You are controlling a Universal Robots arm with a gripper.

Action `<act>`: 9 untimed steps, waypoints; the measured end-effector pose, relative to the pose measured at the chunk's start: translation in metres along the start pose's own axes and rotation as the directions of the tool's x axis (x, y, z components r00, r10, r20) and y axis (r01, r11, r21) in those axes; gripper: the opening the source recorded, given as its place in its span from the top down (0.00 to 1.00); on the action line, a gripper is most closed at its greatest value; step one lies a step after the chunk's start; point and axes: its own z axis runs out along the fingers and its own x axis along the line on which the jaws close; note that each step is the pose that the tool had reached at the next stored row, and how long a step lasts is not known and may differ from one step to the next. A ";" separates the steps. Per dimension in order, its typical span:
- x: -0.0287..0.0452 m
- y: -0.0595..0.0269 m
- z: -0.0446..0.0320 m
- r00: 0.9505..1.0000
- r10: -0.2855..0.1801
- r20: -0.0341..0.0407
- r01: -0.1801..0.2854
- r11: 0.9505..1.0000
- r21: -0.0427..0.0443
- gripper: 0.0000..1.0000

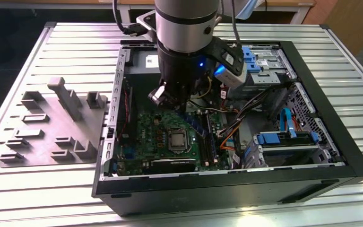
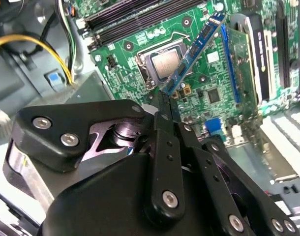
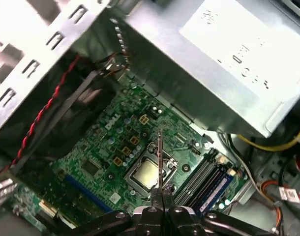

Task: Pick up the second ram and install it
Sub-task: 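Insert the second ram into the second slot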

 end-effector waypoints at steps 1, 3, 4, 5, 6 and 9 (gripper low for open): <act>0.0000 0.0000 0.0001 1.000 0.018 0.001 -0.018 1.000 0.001 0.88; 0.0000 0.0000 0.0004 0.998 0.055 0.002 -0.055 0.998 0.002 0.88; 0.0000 0.0000 0.0006 0.997 0.073 0.002 -0.073 0.997 0.002 0.88; 0.0000 0.0000 0.0007 0.996 0.091 0.003 -0.091 0.996 0.003 0.88; 0.0000 0.0000 0.0010 0.994 0.108 0.004 -0.108 0.994 0.003 0.88; 0.0000 -0.0001 0.0017 0.987 0.163 0.005 -0.163 0.987 0.005 0.88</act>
